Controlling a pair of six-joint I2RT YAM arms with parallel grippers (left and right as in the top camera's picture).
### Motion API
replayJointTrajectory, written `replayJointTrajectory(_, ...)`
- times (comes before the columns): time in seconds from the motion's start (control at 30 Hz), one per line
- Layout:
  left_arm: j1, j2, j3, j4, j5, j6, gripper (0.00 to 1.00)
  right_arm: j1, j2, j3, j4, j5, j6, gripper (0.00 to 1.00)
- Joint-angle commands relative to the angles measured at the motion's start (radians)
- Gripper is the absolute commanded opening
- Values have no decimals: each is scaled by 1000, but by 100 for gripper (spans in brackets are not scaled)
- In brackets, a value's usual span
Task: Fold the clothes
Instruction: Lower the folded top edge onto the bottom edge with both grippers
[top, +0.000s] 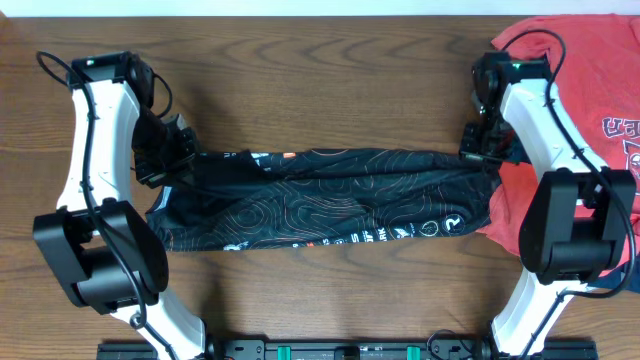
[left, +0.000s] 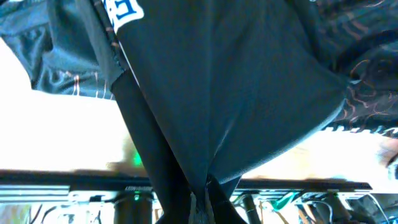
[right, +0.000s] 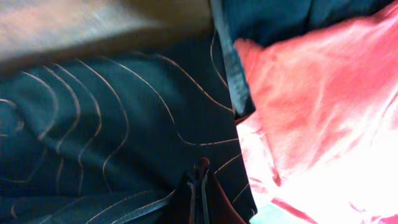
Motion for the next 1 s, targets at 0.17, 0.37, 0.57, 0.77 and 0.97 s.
replayJointTrajectory(0.17,8,4,-100,-24,-107,-2,6,-1,-12,-108,29,42,-13,1)
replayJointTrajectory(0.37,8,4,-187,-7,-119,-2,6,-1,-12,-117,29,63,-13,2)
replayJointTrajectory(0.57,8,4,-212,-5,-164,-6,25,-1,-12,-119,14,63,-14,16)
replayJointTrajectory(0.77,8,4,-212,-1,-166,-6,44,-1,-12,-119,6,63,-47,29)
replayJointTrajectory(0.97,8,4,-212,66,-119,-9,45,-6,-12,-119,3,63,-47,43)
